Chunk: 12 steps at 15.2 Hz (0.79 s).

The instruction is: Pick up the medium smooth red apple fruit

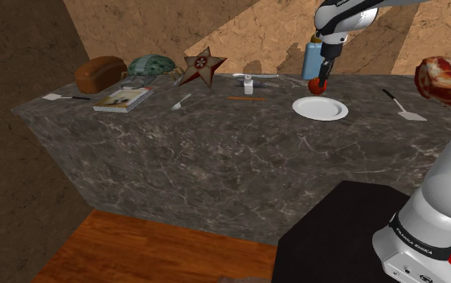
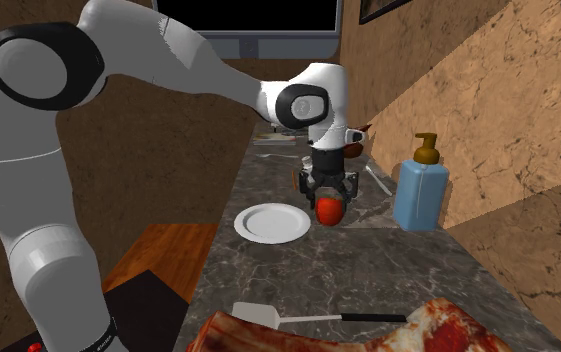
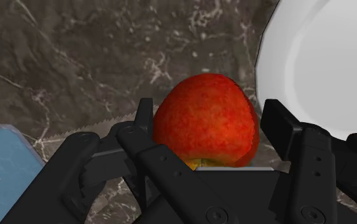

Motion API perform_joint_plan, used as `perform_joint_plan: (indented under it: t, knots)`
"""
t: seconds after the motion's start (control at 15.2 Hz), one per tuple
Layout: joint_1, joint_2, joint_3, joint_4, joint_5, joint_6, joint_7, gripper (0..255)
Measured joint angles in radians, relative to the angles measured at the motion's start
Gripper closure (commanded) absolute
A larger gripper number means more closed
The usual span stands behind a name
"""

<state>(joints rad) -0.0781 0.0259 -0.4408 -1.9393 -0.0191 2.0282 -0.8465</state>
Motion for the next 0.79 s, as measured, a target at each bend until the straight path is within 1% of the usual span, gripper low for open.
perform_joint_plan:
  t: [0.79]
  knots:
    - [0.003,-0.02,0.002,0.137,-0.008,-0.155,0.004,255]
